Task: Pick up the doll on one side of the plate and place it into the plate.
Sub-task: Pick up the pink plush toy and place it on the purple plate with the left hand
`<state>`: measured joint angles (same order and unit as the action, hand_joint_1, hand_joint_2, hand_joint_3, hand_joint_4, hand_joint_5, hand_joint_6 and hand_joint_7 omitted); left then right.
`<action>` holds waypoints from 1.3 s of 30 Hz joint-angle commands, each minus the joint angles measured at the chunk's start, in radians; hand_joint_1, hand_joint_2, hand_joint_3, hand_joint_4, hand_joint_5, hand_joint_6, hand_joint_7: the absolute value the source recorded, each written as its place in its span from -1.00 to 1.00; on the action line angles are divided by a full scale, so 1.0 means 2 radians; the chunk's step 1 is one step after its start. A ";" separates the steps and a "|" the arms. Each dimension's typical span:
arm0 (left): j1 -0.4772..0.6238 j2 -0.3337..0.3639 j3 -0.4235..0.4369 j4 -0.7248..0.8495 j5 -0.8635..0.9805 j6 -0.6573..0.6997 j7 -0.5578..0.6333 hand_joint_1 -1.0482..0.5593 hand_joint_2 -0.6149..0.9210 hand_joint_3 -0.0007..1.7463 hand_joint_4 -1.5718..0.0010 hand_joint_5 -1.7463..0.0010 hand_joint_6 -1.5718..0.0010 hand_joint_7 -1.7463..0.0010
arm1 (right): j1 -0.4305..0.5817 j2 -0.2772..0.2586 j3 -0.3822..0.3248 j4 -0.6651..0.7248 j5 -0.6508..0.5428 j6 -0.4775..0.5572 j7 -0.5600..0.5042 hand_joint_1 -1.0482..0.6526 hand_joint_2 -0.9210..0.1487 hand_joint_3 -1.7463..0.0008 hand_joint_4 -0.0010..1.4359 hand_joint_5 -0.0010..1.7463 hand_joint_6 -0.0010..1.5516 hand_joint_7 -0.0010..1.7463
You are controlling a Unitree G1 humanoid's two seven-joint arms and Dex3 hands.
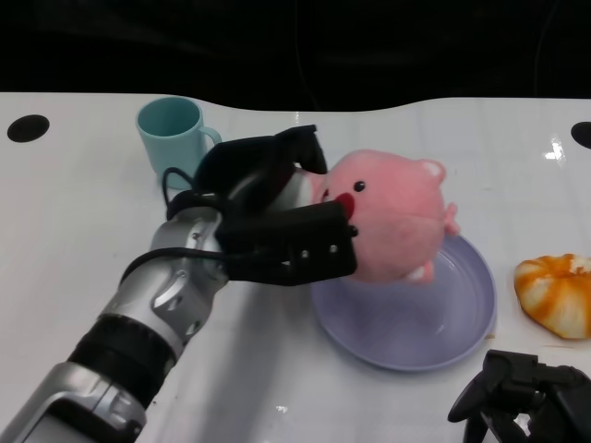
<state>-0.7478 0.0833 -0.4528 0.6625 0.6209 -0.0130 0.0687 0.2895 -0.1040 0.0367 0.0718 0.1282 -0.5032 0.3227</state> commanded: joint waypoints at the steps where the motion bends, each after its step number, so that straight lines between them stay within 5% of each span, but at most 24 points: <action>1: -0.028 -0.015 -0.008 0.022 0.005 0.013 -0.009 0.04 0.47 0.20 -0.13 -1.00 0.12 -1.00 | 0.004 -0.002 -0.003 -0.007 -0.001 -0.001 -0.003 -0.86 -1.00 0.53 0.30 0.63 0.17 0.25; 16: -0.069 -0.088 -0.035 0.120 0.009 0.013 0.006 0.00 0.71 -0.22 -0.07 -1.00 0.21 -0.90 | 0.015 0.001 0.004 -0.023 -0.007 0.004 -0.006 -0.87 -1.00 0.51 0.27 0.64 0.16 0.27; 17: -0.070 -0.088 -0.034 0.122 0.007 0.013 0.003 0.00 0.70 -0.27 -0.04 -1.00 0.18 -0.82 | 0.016 0.001 0.004 -0.024 -0.007 0.005 -0.007 -0.88 -1.00 0.51 0.27 0.64 0.16 0.28; 18: -0.070 -0.088 -0.033 0.122 0.006 0.014 -0.001 -0.01 0.72 -0.39 0.02 -0.99 0.06 -0.41 | 0.016 0.001 0.004 -0.025 -0.008 0.006 -0.007 -0.88 -1.00 0.51 0.27 0.64 0.16 0.28; 22: -0.071 -0.083 -0.039 0.110 0.007 0.024 -0.030 -0.05 0.93 -0.79 0.10 -0.95 -0.06 0.53 | 0.016 0.000 0.003 -0.025 -0.010 0.002 -0.007 -0.89 -1.00 0.51 0.26 0.65 0.16 0.28; 24: -0.069 -0.073 -0.048 0.095 0.013 0.025 -0.054 -0.19 0.98 -0.84 0.38 -0.68 0.15 0.81 | 0.016 0.000 0.002 -0.025 -0.009 0.002 -0.007 -0.89 -1.00 0.51 0.26 0.65 0.15 0.29; 27: -0.068 -0.055 -0.066 0.069 0.029 0.030 -0.088 -0.47 1.00 -0.72 0.63 0.31 0.48 0.97 | 0.015 -0.001 0.000 -0.024 -0.007 0.002 -0.006 -0.89 -1.00 0.51 0.26 0.66 0.15 0.29; 28: -0.067 -0.049 -0.070 0.059 0.034 0.032 -0.095 -0.55 1.00 -0.69 0.68 0.47 0.56 0.98 | 0.015 -0.002 -0.001 -0.024 -0.006 0.002 -0.005 -0.89 -1.00 0.50 0.26 0.66 0.15 0.29; 33: -0.062 -0.026 -0.083 0.018 0.049 0.041 -0.131 -0.90 1.00 -0.48 0.97 0.79 0.86 1.00 | 0.013 -0.004 -0.003 -0.020 -0.004 -0.002 -0.002 -0.88 -1.00 0.50 0.26 0.66 0.15 0.29; 39: -0.055 -0.009 -0.080 -0.013 0.043 0.049 -0.166 -1.00 1.00 -0.40 1.00 0.99 1.00 1.00 | 0.015 -0.006 -0.006 -0.022 0.003 0.003 0.002 -0.87 -1.00 0.50 0.25 0.66 0.14 0.29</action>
<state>-0.8574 0.0467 -0.6166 0.6538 0.7046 0.0806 -0.2437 0.3159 -0.1039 0.0389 0.0342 0.1172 -0.4987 0.3235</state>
